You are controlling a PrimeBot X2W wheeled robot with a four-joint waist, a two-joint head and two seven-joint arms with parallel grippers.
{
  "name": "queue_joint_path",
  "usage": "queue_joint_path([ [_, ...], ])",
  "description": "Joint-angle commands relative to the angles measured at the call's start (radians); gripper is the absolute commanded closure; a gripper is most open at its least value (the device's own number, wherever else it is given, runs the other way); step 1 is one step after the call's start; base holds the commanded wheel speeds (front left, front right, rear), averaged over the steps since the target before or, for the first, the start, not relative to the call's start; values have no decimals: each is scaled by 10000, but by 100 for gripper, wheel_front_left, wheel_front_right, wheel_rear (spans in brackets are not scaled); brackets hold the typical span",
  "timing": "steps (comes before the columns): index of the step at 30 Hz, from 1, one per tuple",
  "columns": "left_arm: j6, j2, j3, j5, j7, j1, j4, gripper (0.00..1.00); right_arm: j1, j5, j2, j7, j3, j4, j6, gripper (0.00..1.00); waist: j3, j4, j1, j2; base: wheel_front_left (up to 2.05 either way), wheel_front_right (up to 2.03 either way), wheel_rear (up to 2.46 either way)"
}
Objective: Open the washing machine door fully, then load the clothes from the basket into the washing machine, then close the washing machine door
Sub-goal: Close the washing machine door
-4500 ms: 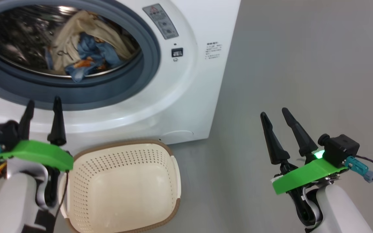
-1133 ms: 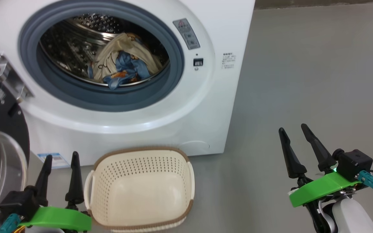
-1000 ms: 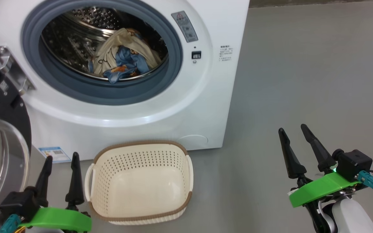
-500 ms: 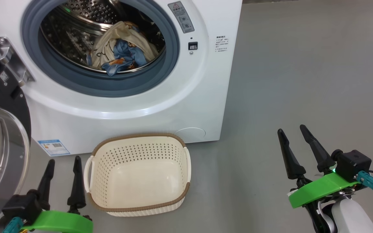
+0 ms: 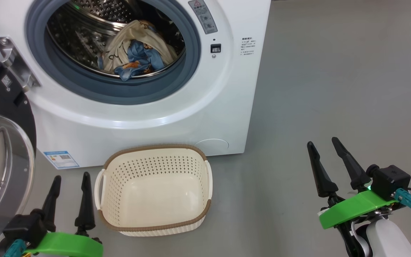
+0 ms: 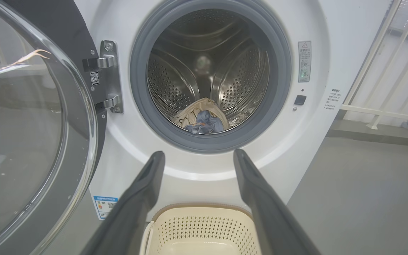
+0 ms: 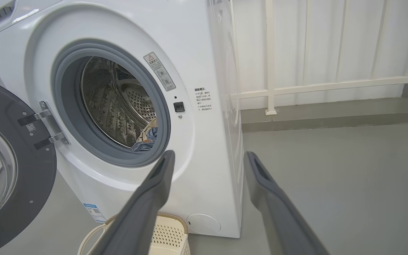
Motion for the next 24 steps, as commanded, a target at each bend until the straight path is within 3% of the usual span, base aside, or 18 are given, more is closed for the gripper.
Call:
queue_joint_path([
  [1,-24,220,293,96,-36,-283,-203,0,-3,3,19,-48,209,-260,16,0,-12,23,-1,-1,0,0,0],
  [11,76,140,491,160,-36,-323,-20,0,89,24,6,-48,154,-308,16,0,-81,462,-1,-1,0,0,0],
  [24,360,-78,835,503,-36,-264,2,0,104,116,13,-48,298,-217,16,0,-289,1638,-1,-1,0,0,0],
])
